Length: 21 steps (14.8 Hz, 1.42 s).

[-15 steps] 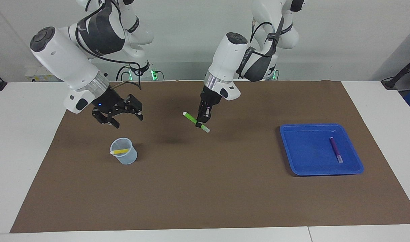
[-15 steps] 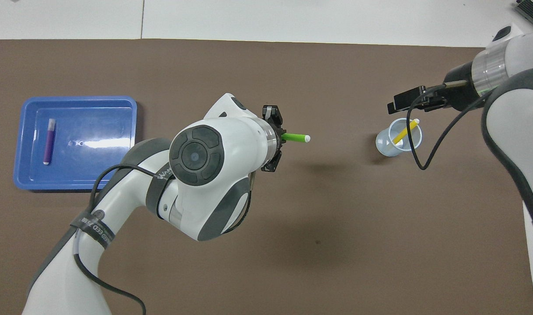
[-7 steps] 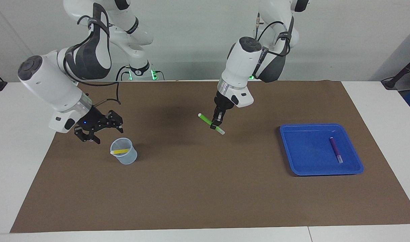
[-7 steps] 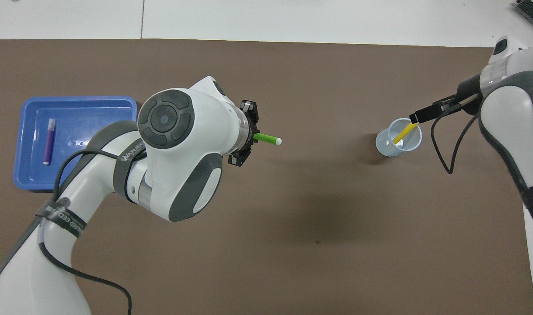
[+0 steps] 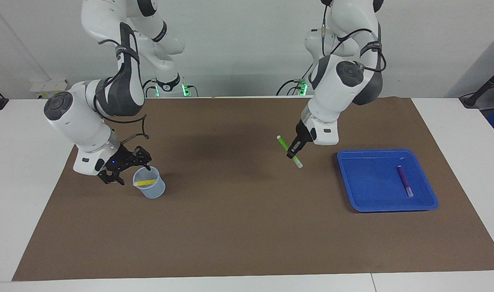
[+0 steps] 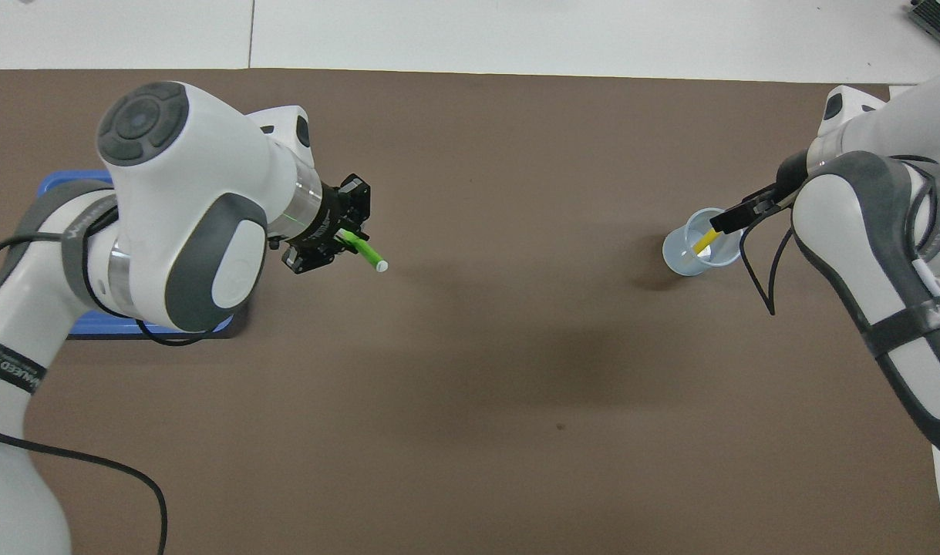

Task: Right arm passes pens to left for tray arrangement
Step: 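Carry the green pen to the tray while the right gripper returns, then lower the green pen into the blue tray and open the left gripper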

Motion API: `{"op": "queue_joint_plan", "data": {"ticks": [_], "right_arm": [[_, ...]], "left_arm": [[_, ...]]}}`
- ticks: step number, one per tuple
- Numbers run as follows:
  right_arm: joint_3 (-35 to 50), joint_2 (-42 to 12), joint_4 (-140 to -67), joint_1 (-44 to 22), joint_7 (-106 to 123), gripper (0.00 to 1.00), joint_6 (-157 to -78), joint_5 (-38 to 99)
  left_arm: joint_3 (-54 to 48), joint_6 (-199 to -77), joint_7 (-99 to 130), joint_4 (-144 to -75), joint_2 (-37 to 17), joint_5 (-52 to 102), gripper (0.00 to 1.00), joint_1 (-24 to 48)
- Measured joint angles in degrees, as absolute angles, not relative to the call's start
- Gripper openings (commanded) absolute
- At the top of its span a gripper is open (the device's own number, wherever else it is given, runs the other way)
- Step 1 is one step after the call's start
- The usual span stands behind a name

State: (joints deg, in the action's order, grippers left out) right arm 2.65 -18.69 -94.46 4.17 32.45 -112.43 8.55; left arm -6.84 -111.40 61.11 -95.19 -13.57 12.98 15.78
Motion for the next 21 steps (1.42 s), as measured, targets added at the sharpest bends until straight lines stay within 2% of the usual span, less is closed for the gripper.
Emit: {"op": "queue_joint_plan", "data": {"ticks": [6, 12, 15, 21], "right_arm": [[2.49, -18.80, -95.33, 5.30, 38.87, 0.97, -113.71, 8.30], [2.81, -21.07, -95.45, 4.92, 41.50, 0.76, -116.28, 8.30], [2.86, -21.66, -95.71, 4.75, 41.51, 0.70, -117.16, 8.27], [2.84, -21.71, -96.08, 4.76, 41.52, 0.57, -117.55, 8.21]], "left_arm": [[-6.56, -106.18, 33.78, -96.19, -12.68, 13.20, 0.00, 7.01], [-6.32, -105.85, 10.04, -98.87, -11.88, 9.16, 0.00, -2.22], [-6.27, -107.19, 2.45, -99.64, -12.18, 5.27, 0.00, -5.08], [-6.21, -117.80, -7.16, -100.61, -17.67, 2.23, 0.00, -10.05]]}}
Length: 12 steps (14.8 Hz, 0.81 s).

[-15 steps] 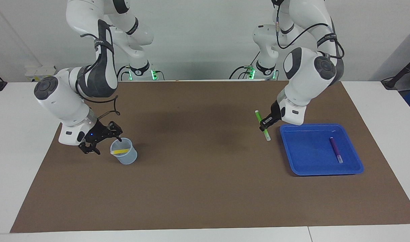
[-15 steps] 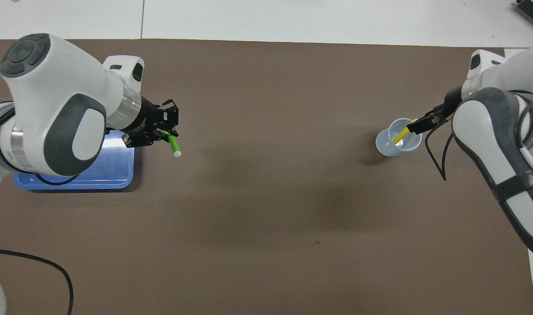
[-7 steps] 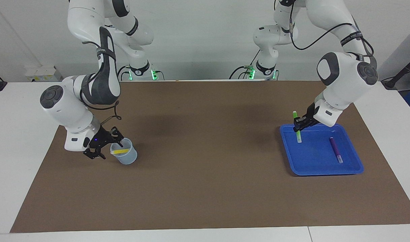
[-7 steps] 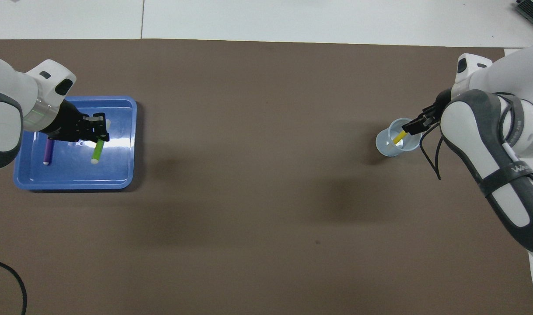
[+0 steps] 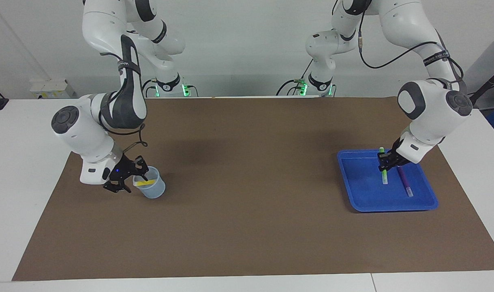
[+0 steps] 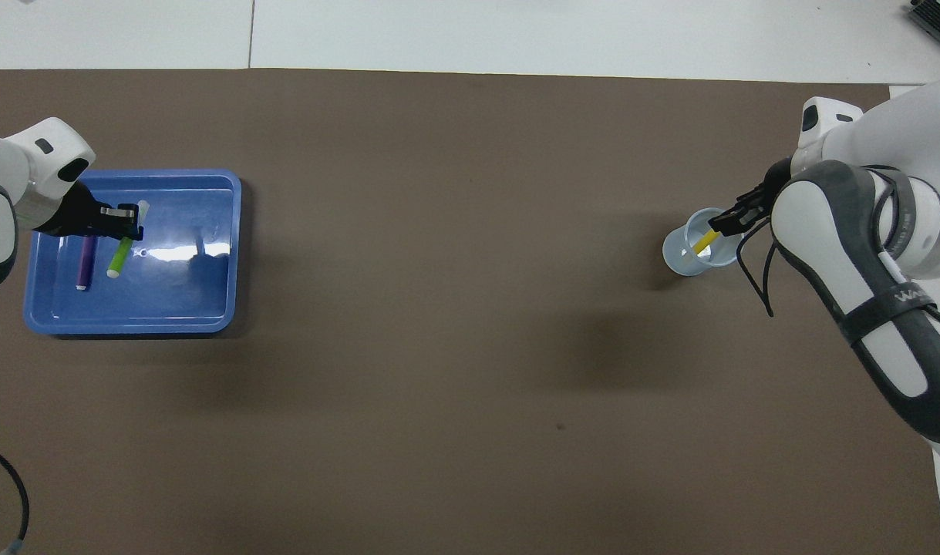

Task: Right arm passes pens to left for tray arrangement
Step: 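Lower the green pen into the blue tray and open the left gripper, then grasp the yellow pen in the cup with the right gripper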

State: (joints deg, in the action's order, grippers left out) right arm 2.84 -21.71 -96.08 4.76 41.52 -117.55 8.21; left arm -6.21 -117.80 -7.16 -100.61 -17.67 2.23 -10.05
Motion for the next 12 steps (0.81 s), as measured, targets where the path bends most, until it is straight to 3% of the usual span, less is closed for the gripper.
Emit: {"op": "queue_joint_plan", "data": {"ticks": [5, 12], "right_arm": [[2.75, -21.71, -96.52, 4.87, 41.52, 0.37, -117.43, 8.20], [2.65, -21.63, -96.56, 5.03, 41.52, 0.25, -116.62, 8.20]], "left_arm": [[-6.14, -124.71, -10.12, -100.74, -21.91, 1.94, 0.00, -13.98], [-6.46, -129.36, -11.18, -103.20, -23.63, 1.92, 0.00, -14.49]]}}
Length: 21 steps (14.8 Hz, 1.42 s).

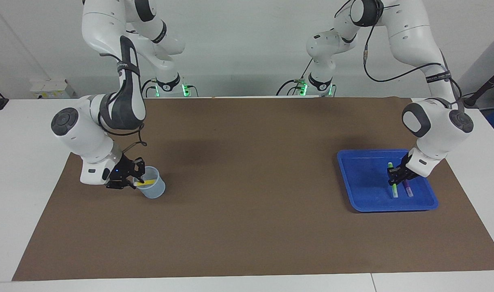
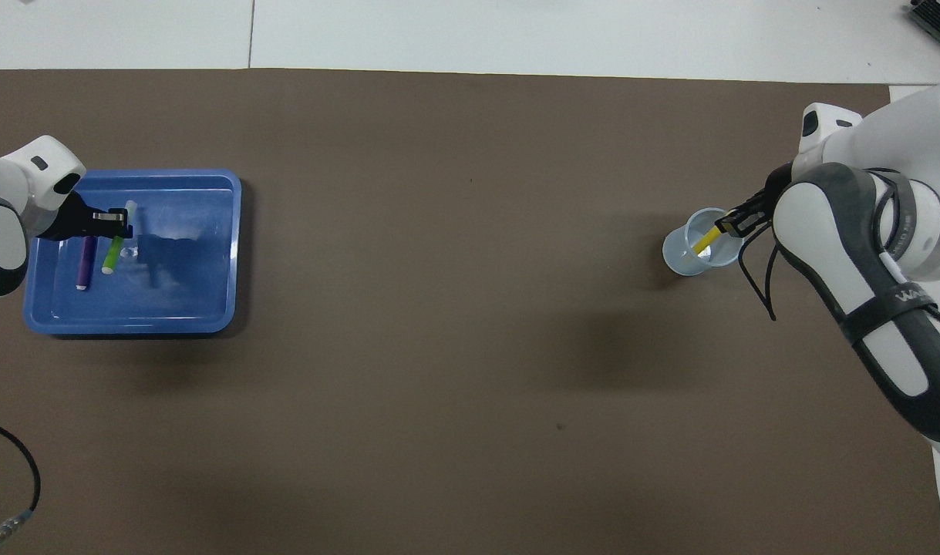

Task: Right arm passes pens to left for tray arrangement
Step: 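Grasp the yellow pen in the cup with the right gripper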

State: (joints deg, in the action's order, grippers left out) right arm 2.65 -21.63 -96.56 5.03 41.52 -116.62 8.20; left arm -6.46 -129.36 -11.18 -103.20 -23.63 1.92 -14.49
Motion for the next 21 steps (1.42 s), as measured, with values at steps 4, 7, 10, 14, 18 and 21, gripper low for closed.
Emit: {"op": "queue_joint_plan", "data": {"ticks": [4, 7, 10, 14, 18, 21], "right_arm": [[2.65, -21.34, -96.13, 5.07, 41.43, 0.21, -115.65, 8.20], [2.66, -20.93, -95.77, 5.12, 40.74, 0.20, -114.44, 8.21], [2.67, -20.78, -95.70, 5.12, 39.99, 0.20, -114.03, 8.21], [2.67, -20.04, -94.91, 5.13, 36.96, 0.20, -113.21, 8.21], [2.67, -18.82, -91.75, 5.13, 34.30, 0.18, -108.95, 8.29], [2.71, -17.84, -89.31, 5.13, 32.22, 0.18, -105.11, 9.43]], "left_arm": [[-6.45, -131.50, -12.37, -104.91, -23.65, 1.92, 0.00, -14.55], [-6.44, -133.44, -13.30, -106.37, -23.60, 1.91, 0.00, -14.60], [-6.43, -135.95, -13.43, -108.37, -23.09, 1.91, 0.00, -14.61], [-6.43, -136.11, -13.45, -108.47, -23.02, 1.91, 0.45, -14.60], [-6.33, -135.56, -13.45, -107.98, -23.06, 1.91, 1.00, -14.63], [-6.40, -128.04, -13.17, -101.93, -23.50, 1.92, 1.00, -14.63]]}}
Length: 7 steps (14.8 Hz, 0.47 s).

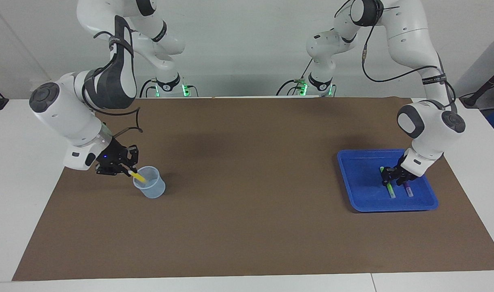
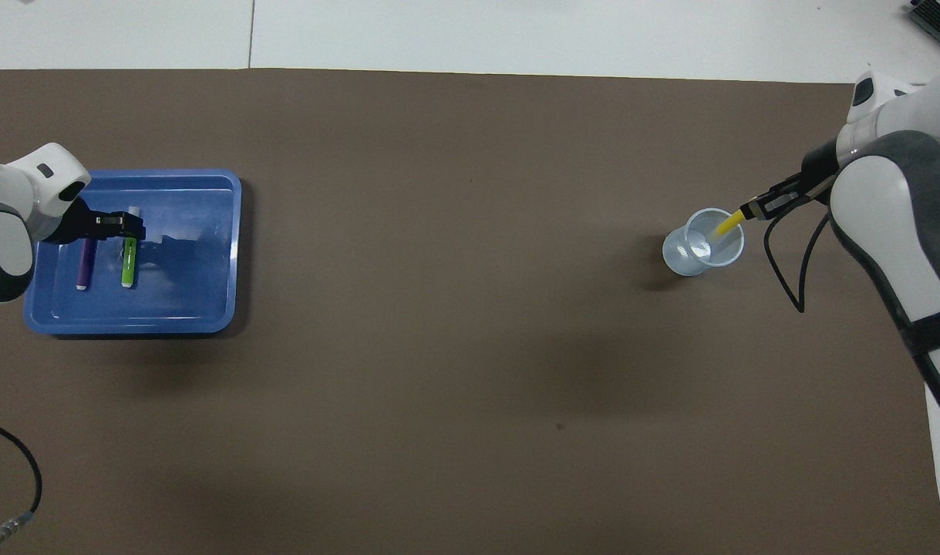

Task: Right arm passes pens to left for tray arrangement
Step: 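Grasp the yellow pen in the cup with the right gripper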

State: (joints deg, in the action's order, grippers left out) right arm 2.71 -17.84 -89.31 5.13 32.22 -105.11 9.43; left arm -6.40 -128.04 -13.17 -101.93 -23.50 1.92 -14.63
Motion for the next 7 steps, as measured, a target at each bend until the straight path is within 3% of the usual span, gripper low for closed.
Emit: {"op": "queue_joint_plan", "data": {"ticks": [3, 7], "right_arm": [[2.74, -16.40, -86.87, 5.12, 29.89, 0.17, -100.20, 10.06], [2.74, -15.40, -82.85, 5.12, 24.28, 0.16, -93.58, 14.18]], "left_arm": [[-6.77, -122.50, -7.69, -96.90, -23.89, 1.98, 1.00, -14.46], [-7.50, -120.03, 6.00, -96.41, -24.03, 4.01, 1.00, -12.68]]}}
